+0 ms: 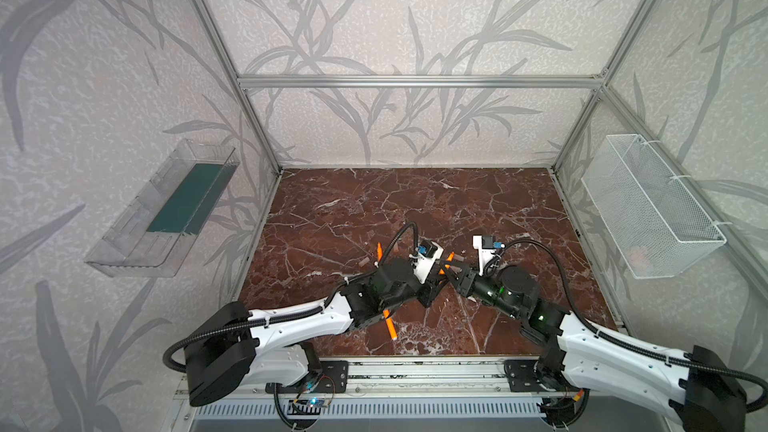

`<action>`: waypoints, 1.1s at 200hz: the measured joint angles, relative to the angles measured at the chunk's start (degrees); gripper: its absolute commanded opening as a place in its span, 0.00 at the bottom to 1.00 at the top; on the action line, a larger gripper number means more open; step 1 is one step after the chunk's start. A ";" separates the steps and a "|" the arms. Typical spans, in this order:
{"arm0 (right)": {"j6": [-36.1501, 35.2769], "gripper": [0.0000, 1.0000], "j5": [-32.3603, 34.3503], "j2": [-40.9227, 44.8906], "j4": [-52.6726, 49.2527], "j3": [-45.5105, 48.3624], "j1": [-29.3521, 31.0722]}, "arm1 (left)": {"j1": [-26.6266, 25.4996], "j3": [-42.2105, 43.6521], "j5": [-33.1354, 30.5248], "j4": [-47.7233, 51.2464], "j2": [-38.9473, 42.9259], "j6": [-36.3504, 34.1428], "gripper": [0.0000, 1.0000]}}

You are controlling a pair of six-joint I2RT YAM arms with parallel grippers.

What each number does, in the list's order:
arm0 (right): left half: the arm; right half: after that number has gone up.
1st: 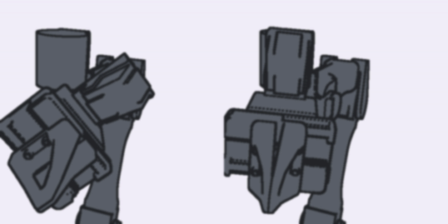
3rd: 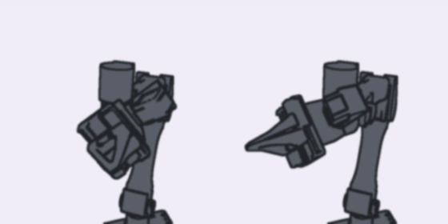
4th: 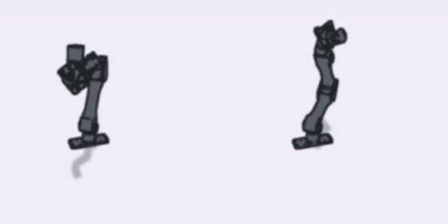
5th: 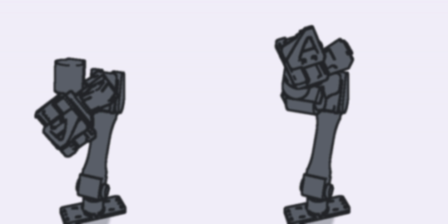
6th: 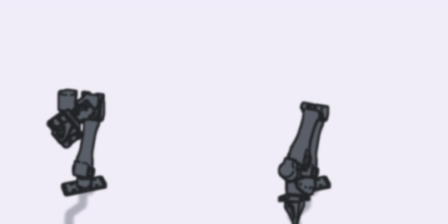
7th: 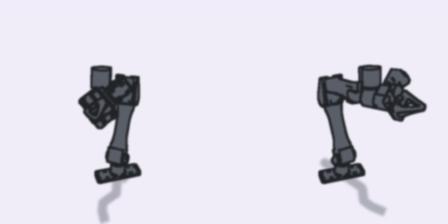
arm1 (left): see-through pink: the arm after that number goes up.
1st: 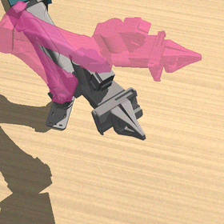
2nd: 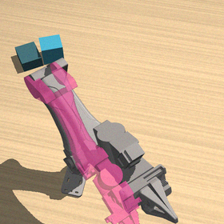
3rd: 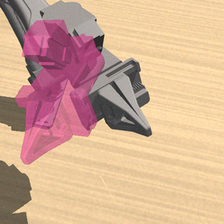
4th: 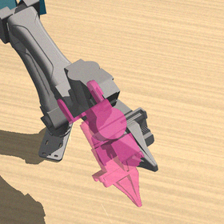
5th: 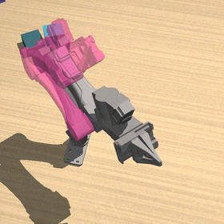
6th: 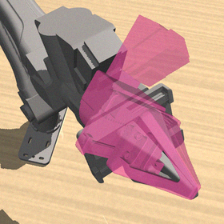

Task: Insert the pens into the pen caps

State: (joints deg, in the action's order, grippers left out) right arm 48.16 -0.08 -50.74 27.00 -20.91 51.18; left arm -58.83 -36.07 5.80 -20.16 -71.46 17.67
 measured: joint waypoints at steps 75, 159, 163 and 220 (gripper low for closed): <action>-0.24 0.05 2.43 -0.33 0.28 -0.35 1.14 | 0.00 0.00 -0.96 -0.07 0.00 -0.13 0.15; -2.27 0.72 4.02 2.36 -3.48 -0.85 1.44 | 3.04 5.73 -14.64 -4.59 2.99 3.08 0.00; -2.56 0.73 4.22 2.95 -4.13 -0.85 1.44 | 3.91 6.84 -16.15 -4.70 3.85 3.82 0.00; -7.17 0.76 11.54 10.73 -13.77 -0.90 1.44 | 9.55 11.08 -31.23 -0.11 11.58 12.04 0.00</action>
State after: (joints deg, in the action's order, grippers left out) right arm 40.99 11.46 -40.01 13.23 -21.80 52.62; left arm -49.28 -24.99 -25.43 -20.27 -59.88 29.71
